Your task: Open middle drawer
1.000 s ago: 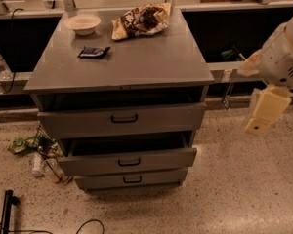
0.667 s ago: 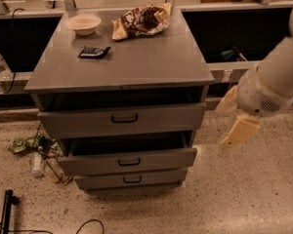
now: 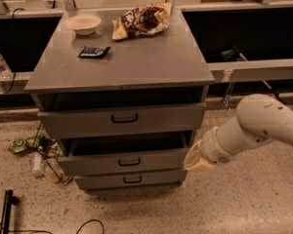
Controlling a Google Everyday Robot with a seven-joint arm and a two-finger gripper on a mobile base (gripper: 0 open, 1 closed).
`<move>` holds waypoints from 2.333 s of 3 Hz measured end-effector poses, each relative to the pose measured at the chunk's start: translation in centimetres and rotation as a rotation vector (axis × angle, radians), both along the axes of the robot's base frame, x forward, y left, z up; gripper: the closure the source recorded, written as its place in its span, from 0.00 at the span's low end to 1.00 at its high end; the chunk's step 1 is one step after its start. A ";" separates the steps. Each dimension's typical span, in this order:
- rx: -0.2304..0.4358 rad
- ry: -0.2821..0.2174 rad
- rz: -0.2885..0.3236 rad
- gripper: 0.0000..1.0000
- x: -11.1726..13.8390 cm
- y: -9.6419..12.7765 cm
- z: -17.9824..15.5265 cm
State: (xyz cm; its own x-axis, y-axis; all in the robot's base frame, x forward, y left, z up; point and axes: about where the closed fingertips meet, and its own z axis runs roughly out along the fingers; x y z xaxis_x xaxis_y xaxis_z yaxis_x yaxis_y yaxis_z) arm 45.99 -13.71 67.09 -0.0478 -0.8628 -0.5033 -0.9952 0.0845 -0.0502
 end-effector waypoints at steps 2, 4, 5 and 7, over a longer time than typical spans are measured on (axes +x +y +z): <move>0.031 -0.094 -0.002 0.55 3.0 2.2 -3.5; 0.055 -0.099 0.069 0.02 5.4 3.5 -8.1; 0.086 -0.118 0.107 0.00 8.2 4.0 -11.2; 0.085 -0.062 0.113 0.00 12.2 3.1 -19.3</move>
Offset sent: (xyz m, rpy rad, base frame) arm 0.0213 0.0187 -0.0317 0.0242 -0.0679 0.0088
